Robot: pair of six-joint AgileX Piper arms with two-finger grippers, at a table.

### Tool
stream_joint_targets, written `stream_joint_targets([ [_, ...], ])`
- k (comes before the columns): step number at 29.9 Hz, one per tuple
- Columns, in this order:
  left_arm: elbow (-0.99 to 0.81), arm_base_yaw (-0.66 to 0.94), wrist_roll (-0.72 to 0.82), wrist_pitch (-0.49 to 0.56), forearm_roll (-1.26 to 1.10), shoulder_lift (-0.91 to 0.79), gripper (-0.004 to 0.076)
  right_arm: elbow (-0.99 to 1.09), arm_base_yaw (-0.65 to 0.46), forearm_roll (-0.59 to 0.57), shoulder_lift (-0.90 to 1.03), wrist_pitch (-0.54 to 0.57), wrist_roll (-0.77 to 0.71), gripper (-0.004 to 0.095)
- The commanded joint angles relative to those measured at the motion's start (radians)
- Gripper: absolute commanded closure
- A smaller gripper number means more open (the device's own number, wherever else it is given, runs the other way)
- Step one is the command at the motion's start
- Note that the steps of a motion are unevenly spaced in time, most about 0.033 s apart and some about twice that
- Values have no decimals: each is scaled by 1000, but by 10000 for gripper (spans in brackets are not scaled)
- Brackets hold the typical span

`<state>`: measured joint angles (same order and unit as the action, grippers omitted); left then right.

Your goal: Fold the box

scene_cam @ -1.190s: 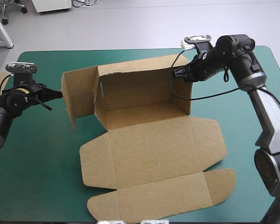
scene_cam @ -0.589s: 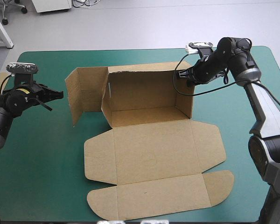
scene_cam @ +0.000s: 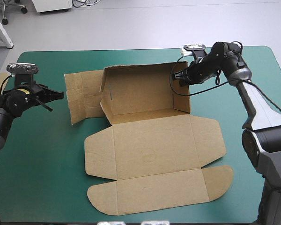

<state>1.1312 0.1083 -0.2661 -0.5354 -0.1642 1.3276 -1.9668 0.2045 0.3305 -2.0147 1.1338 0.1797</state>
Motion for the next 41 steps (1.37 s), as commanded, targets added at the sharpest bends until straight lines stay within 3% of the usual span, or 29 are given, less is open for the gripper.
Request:
stream_joint_targets([
  [1,24,1,2,54,-24,-27,724,-21,-4,17,50,-22,26,489],
  [5,24,1,2,54,-27,-27,724,-21,-4,80,65,0,56,379],
  [11,24,1,2,54,-27,-27,724,-23,-4,205,141,-19,155,370],
  [28,24,1,2,55,-31,-29,724,11,-6,44,283,107,91,366],
  [36,24,1,0,84,-31,-27,724,228,-6,24,511,-24,105,366],
  [41,24,1,0,87,-33,-27,724,541,-6,93,668,-245,196,368],
])
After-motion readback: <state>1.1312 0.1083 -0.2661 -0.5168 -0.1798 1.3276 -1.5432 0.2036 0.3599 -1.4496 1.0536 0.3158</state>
